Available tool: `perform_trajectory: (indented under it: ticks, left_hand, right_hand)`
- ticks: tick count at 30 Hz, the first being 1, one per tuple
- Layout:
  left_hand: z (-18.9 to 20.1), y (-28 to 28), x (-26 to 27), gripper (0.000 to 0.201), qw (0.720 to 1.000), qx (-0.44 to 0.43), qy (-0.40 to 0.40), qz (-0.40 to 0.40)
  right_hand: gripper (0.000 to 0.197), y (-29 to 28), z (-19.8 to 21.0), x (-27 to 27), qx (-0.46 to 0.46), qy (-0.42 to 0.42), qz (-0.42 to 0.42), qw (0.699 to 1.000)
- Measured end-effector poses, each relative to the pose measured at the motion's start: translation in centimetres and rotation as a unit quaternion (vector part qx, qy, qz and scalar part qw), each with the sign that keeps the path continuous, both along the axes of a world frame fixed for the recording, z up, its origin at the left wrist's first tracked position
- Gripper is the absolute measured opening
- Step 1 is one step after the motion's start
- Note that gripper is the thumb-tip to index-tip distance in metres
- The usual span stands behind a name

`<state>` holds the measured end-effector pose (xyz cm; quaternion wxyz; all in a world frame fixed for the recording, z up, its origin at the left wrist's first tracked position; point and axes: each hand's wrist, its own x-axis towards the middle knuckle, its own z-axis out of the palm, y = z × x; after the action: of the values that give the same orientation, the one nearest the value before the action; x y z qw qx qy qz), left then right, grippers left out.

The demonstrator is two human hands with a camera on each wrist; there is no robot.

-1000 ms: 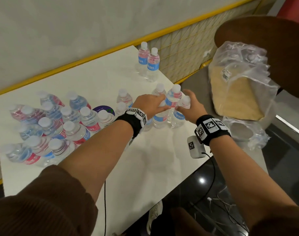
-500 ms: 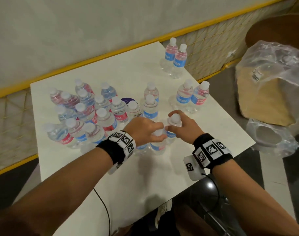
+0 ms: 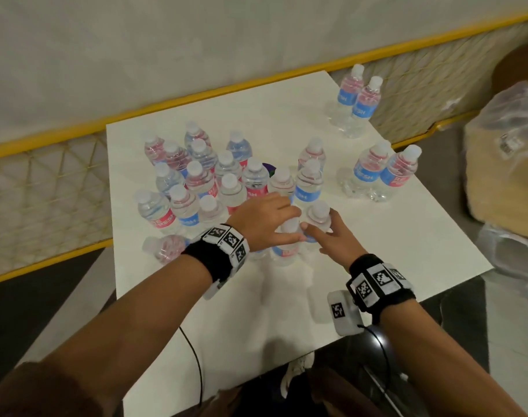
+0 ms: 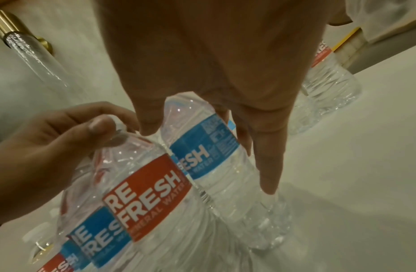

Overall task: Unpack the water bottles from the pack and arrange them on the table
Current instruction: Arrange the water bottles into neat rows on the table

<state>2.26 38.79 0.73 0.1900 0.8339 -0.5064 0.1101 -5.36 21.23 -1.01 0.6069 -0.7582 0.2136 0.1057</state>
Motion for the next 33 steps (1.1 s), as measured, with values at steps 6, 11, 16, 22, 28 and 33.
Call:
perform_trajectory:
  ticks: [6, 11, 16, 22, 28, 33]
  left_hand:
    - [2.2, -0.2, -1.9, 0.030, 0.985, -0.130, -0.069, 0.094]
    - [-1.2, 7.3, -5.7, 0.041, 0.792, -0.355, -0.009, 0.496]
    - [-6.5, 11.7, -4.4, 0.084, 0.547, -0.272, 0.198, 0.767]
    - [-7.1, 12.6, -2.5, 0.100, 0.318, -0.363, 0.431, 0.763]
    - [-7.7, 12.1, -3.6, 0.096, 0.343, -0.349, 0.523, 0.698]
    - [-7.0, 8.7, -5.8, 0.071, 0.465, -0.506, 0.368, 0.626]
  right_hand:
    - [0.068, -0.8, -0.8, -0.8, 0.015, 0.008, -0.005, 1.000]
    - [0.085, -1.6, -2.2, -1.5, 0.020, 0.026, -0.010, 0.999]
    - [0.085, -1.1, -3.5, -1.3, 0.021, 0.052, 0.008, 0.998]
    - [0.101, -0.2, -4.3, -1.2, 0.020, 0.038, 0.008, 0.999]
    - [0.106, 0.5, -5.0, -1.4, 0.017, 0.033, 0.012, 0.999]
    - [0.103, 1.1, -4.6, -1.5, 0.012, 0.012, 0.016, 1.000]
